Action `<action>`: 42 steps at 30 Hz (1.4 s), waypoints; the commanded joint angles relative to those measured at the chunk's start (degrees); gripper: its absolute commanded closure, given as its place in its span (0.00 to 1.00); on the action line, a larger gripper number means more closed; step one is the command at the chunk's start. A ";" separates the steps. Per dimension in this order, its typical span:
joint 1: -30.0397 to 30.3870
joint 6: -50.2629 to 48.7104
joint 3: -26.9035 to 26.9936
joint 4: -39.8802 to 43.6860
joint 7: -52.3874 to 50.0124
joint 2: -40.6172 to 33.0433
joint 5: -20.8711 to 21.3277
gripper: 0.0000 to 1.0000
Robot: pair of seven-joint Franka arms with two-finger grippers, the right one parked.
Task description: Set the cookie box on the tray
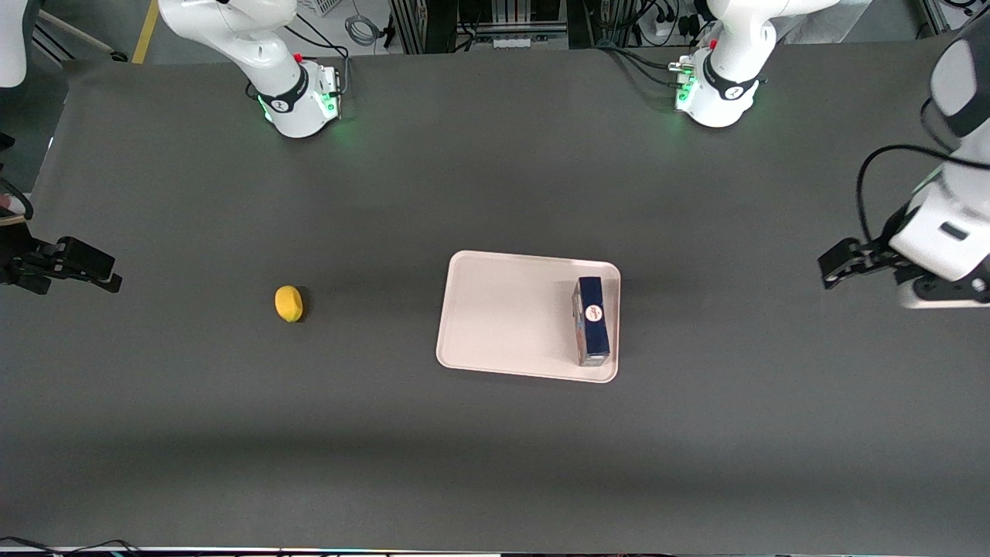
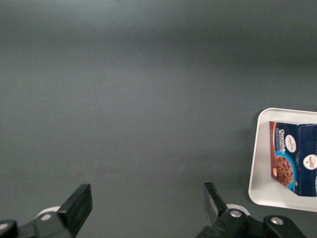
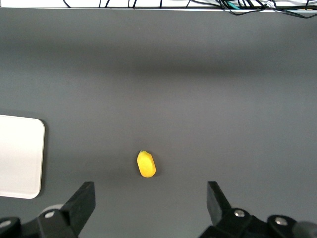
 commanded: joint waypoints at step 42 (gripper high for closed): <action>5.42 -7.77 -0.63 -8.72 8.00 -11.81 -5.00 0.00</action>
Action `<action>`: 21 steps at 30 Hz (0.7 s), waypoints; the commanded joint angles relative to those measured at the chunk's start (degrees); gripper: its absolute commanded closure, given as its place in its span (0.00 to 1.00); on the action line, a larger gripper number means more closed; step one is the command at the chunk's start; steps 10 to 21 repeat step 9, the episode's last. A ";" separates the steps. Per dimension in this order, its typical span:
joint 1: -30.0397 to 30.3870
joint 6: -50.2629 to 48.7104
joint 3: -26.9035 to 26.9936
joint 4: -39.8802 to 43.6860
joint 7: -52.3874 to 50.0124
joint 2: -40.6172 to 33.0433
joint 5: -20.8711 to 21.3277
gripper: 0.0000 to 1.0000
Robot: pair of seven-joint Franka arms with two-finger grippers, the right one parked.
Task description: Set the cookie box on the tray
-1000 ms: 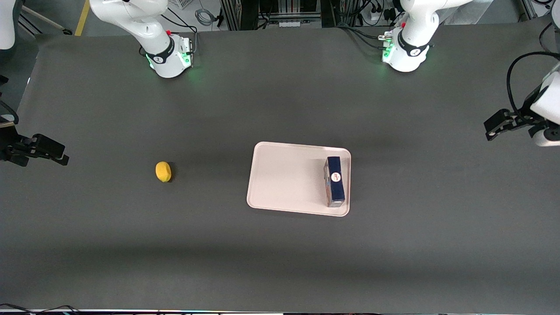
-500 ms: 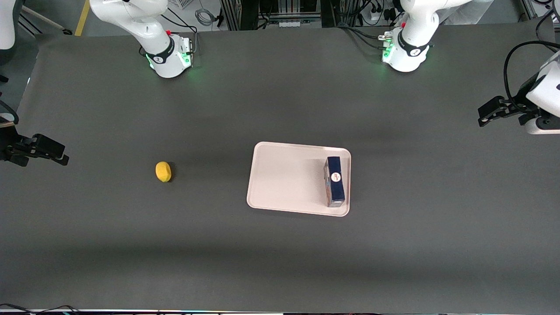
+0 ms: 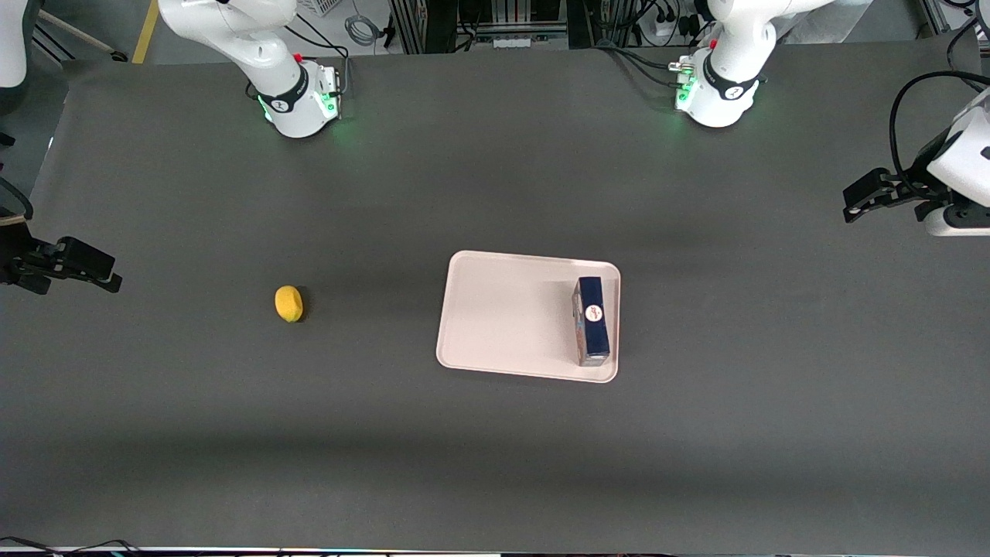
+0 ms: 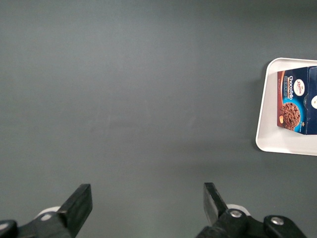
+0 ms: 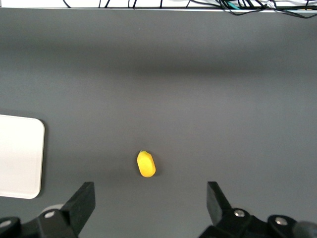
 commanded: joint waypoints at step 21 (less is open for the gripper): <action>0.57 -0.30 -0.39 -0.93 1.35 -1.54 -0.78 0.00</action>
